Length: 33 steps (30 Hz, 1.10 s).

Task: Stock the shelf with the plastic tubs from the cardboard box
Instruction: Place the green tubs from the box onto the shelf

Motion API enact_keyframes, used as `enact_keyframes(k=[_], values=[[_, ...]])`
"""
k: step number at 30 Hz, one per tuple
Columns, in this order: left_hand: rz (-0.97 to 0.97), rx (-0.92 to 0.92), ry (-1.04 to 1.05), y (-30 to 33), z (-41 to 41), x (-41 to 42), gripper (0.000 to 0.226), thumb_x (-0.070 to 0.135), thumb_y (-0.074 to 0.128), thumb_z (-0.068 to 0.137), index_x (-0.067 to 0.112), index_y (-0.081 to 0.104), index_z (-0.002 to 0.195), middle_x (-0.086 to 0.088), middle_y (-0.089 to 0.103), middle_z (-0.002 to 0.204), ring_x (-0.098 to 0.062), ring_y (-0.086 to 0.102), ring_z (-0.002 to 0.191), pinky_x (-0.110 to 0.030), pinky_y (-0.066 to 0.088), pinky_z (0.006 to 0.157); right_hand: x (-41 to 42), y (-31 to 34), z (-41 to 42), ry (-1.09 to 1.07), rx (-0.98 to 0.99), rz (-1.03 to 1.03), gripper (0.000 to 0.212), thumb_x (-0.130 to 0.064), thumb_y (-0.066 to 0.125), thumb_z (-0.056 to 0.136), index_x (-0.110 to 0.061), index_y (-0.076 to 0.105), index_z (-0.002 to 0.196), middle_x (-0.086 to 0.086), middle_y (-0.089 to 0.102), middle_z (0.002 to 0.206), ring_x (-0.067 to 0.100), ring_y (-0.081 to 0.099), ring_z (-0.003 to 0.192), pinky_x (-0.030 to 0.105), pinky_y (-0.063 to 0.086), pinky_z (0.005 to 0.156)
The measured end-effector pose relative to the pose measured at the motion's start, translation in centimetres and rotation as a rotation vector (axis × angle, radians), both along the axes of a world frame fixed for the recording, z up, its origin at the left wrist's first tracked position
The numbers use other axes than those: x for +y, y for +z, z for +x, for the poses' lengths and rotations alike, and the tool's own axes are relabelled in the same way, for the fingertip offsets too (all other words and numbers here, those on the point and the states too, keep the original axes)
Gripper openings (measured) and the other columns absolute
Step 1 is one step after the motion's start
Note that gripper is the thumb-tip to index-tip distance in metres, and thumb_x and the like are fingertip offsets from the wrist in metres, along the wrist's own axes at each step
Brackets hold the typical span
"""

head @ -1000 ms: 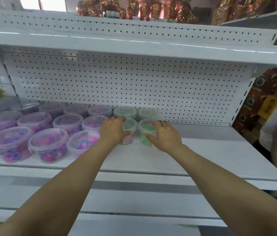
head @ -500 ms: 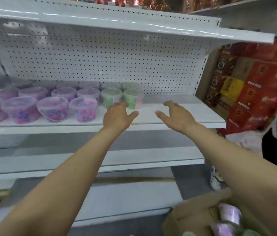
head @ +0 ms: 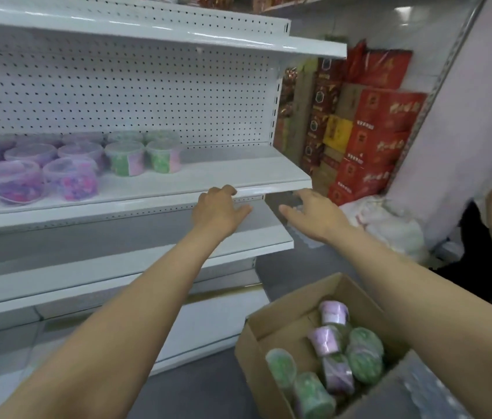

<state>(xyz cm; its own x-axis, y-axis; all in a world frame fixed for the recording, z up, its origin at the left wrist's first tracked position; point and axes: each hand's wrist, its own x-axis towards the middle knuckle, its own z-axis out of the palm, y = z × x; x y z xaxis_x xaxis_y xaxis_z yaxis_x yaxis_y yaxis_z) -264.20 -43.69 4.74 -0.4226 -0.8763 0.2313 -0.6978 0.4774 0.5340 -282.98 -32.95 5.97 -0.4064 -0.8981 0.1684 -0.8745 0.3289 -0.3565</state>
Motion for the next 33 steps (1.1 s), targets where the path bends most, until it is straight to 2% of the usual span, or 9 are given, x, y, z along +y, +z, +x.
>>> enact_keyframes(k=[4,11,15,18,22,25,27,30,33], values=[[0.016,-0.034,-0.026,-1.5,-5.8,1.1,0.054,0.053,0.059,0.085,0.024,0.053,0.131,-0.008,0.054,0.132,-0.031,0.046,0.124,-0.04,0.042,0.099,1.9,-1.4,-4.9,-0.027,-0.025,0.029,0.073,-0.07,0.042,0.086,-0.025,0.04,0.143,0.008,0.054,0.141,0.031,0.054,0.125,0.042,0.046,0.1],[0.142,-0.087,-0.047,-7.5,-16.8,3.5,0.056,0.059,0.058,0.084,0.025,0.054,0.129,-0.006,0.056,0.131,-0.03,0.051,0.121,-0.04,0.045,0.096,4.2,-6.4,-15.2,-0.057,-0.037,0.119,0.064,-0.06,0.047,0.094,-0.018,0.044,0.142,0.012,0.051,0.144,0.032,0.05,0.128,0.042,0.042,0.099],[0.225,-0.131,-0.02,-12.3,-21.2,5.2,0.059,0.062,0.059,0.082,0.024,0.056,0.127,-0.007,0.059,0.129,-0.031,0.053,0.118,-0.042,0.047,0.095,4.9,-10.8,-20.2,-0.041,-0.109,0.235,0.068,-0.063,0.049,0.092,-0.017,0.044,0.142,0.012,0.051,0.143,0.033,0.052,0.124,0.04,0.045,0.093],[0.333,-0.161,0.003,-16.3,-22.3,6.7,0.057,0.059,0.06,0.083,0.022,0.057,0.126,-0.007,0.062,0.126,-0.029,0.056,0.115,-0.04,0.049,0.093,5.3,-14.9,-22.4,-0.025,-0.181,0.359,0.069,-0.064,0.05,0.091,-0.017,0.044,0.142,0.012,0.055,0.139,0.034,0.054,0.123,0.042,0.047,0.095],[0.483,-0.224,0.045,-21.9,-22.1,8.1,0.055,0.056,0.06,0.084,0.022,0.057,0.128,-0.007,0.061,0.127,-0.029,0.054,0.118,-0.039,0.046,0.096,5.6,-21.1,-23.3,0.071,-0.21,0.501,0.059,-0.056,0.046,0.096,-0.018,0.048,0.142,0.01,0.05,0.145,0.032,0.046,0.132,0.04,0.039,0.107],[0.52,-0.291,0.008,-25.9,-21.2,8.8,0.05,0.05,0.059,0.088,0.014,0.062,0.122,-0.012,0.066,0.117,-0.031,0.059,0.111,-0.036,0.047,0.088,6.0,-26.0,-23.1,0.029,-0.35,0.611,0.072,-0.06,0.048,0.094,-0.012,0.04,0.147,0.012,0.05,0.145,0.033,0.048,0.131,0.037,0.041,0.102],[0.593,-0.294,-0.041,-28.8,-20.5,9.2,0.048,0.048,0.058,0.091,0.011,0.064,0.12,-0.012,0.067,0.117,-0.029,0.061,0.111,-0.032,0.045,0.084,7.0,-29.7,-23.0,-0.009,-0.417,0.656,0.073,-0.059,0.051,0.092,-0.01,0.042,0.144,0.015,0.053,0.142,0.034,0.051,0.128,0.036,0.042,0.098],[0.79,-0.393,-0.09,-33.6,-19.7,9.9,0.052,0.052,0.06,0.088,0.015,0.063,0.124,-0.005,0.06,0.132,-0.024,0.055,0.121,-0.031,0.043,0.097,8.4,-34.9,-22.7,-0.045,-0.509,0.719,0.056,-0.05,0.055,0.095,-0.008,0.054,0.132,0.017,0.06,0.131,0.034,0.057,0.117,0.035,0.043,0.094],[1.009,-0.415,-0.196,-37.6,-19.0,11.2,0.057,0.052,0.069,0.082,0.018,0.06,0.127,0.0,0.054,0.138,-0.019,0.049,0.127,-0.028,0.038,0.104,9.2,-39.1,-22.7,-0.057,-0.537,0.861,0.05,-0.044,0.048,0.1,-0.008,0.057,0.133,0.017,0.06,0.133,0.035,0.056,0.12,0.039,0.041,0.102]])
